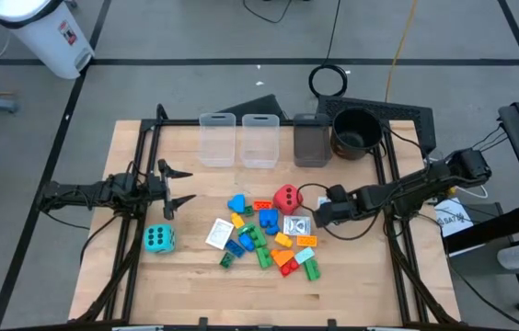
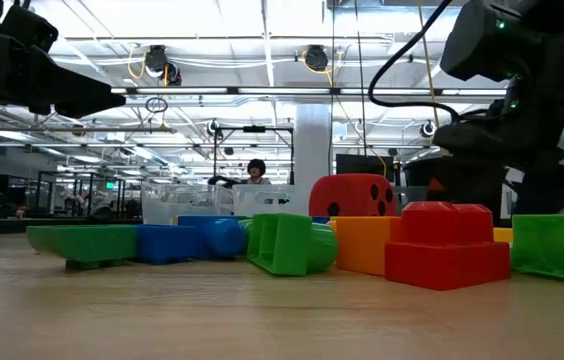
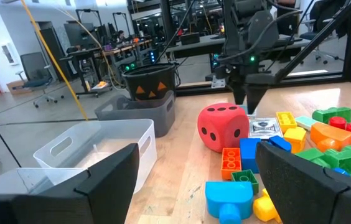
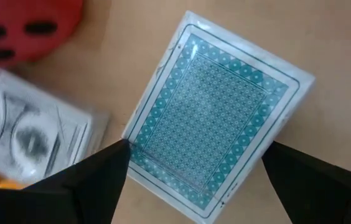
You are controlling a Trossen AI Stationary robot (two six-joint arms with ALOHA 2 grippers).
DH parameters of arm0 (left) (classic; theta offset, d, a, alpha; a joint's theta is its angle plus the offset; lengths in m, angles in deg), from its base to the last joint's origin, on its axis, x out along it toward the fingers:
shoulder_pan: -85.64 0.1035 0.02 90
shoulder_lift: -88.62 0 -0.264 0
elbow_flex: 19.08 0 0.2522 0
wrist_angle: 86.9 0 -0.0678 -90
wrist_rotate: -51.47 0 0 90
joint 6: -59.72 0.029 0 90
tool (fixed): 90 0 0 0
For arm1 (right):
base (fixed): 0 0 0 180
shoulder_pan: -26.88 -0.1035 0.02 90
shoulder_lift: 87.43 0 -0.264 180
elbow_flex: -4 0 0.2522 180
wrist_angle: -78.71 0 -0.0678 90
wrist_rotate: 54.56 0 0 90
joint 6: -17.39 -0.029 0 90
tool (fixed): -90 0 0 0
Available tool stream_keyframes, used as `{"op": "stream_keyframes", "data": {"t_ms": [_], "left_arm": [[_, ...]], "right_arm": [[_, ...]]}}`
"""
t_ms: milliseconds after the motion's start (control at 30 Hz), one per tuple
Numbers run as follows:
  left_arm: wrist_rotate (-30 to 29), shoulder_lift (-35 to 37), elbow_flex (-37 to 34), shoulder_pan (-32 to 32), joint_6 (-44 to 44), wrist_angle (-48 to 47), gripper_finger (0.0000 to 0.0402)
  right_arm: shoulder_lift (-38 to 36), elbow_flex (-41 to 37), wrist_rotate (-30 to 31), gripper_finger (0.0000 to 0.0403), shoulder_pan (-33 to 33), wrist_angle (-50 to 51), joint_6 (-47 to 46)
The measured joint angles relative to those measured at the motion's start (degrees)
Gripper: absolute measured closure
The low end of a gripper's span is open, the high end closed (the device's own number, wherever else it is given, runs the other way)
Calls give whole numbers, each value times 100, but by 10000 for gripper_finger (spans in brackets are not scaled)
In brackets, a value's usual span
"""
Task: Pick & Place Toys
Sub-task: Put the blue deck of cards into the black bin
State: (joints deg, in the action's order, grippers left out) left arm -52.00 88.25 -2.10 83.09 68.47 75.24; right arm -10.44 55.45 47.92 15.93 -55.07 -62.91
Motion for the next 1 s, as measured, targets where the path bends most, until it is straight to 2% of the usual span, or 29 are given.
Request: {"op": "stream_keyframes", "data": {"t_ms": [100,200,300,433,600,733,1000], "left_arm": [[0,0,0,1,0,0,78],[0,0,0,0,0,0,78],[2,0,0,0,0,0,78],[0,0,0,0,0,0,78],[0,-1,0,0,0,0,78],[0,-2,0,0,0,0,78],[2,0,0,2,0,0,78]], "right_arm": [[0,-6,209,53,-39,39,136],[-58,11,-328,53,124,241,337],[-192,39,-509,56,215,791,435],[-471,143,-489,63,213,1540,447],[-699,471,-166,64,110,1871,444],[-624,582,126,64,-27,1797,336],[-14,344,131,64,142,1718,-42]]}}
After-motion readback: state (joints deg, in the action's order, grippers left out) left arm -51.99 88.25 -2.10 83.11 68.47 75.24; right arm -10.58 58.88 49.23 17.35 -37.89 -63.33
